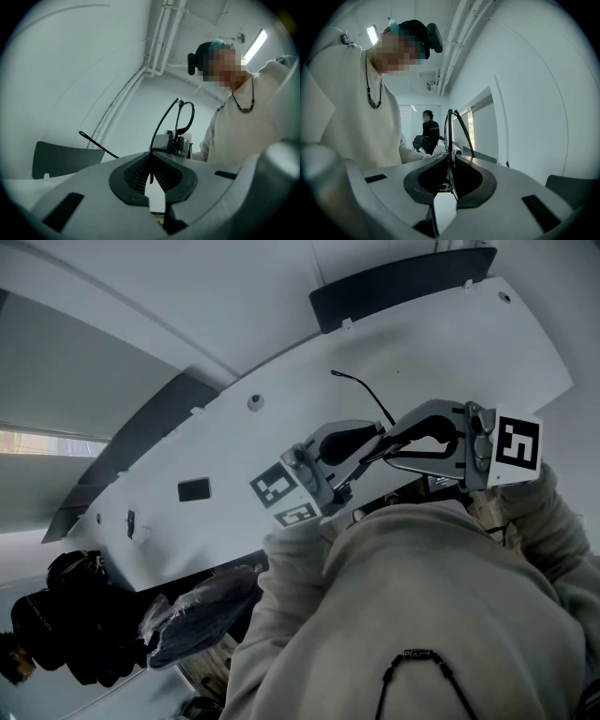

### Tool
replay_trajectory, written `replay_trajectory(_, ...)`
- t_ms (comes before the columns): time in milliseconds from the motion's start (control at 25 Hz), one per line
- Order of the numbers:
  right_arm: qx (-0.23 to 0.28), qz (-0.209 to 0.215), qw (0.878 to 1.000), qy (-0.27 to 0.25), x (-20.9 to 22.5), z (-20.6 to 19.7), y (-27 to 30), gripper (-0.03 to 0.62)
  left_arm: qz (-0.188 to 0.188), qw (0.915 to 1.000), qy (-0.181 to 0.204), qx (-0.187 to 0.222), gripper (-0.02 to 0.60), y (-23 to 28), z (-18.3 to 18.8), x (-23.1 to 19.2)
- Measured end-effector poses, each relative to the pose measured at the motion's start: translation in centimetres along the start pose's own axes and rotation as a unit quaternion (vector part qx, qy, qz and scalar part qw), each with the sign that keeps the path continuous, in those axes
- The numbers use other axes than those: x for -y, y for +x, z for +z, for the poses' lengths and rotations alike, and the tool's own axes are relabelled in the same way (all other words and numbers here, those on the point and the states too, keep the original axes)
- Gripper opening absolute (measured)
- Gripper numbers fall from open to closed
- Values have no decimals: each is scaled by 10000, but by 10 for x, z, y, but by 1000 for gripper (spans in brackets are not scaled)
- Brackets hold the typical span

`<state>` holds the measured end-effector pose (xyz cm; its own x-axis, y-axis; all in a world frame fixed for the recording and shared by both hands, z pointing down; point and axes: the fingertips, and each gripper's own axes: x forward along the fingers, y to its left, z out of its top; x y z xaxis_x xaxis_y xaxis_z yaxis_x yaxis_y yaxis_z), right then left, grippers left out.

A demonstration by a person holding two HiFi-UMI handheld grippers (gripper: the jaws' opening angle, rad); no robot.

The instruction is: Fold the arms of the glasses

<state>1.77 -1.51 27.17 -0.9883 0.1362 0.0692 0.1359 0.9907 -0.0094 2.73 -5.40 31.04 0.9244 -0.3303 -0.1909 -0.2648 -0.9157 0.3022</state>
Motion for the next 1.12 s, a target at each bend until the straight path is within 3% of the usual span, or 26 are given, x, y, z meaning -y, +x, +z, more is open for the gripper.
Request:
replay_trajectory(560, -18, -2, 10000, -50, 1, -1, 1, 61, -96, 9999, -37, -38, 17, 2, -3, 0)
replay_trajectory(800, -52, -67, 10000, 11, 3, -5, 0, 61, 113, 9999, 32, 84, 17, 0, -1, -5)
replay_trajectory(1120, 21, -57, 10000, 20, 4, -3, -2, 61, 598, 9967, -360, 409, 18, -22, 1, -33)
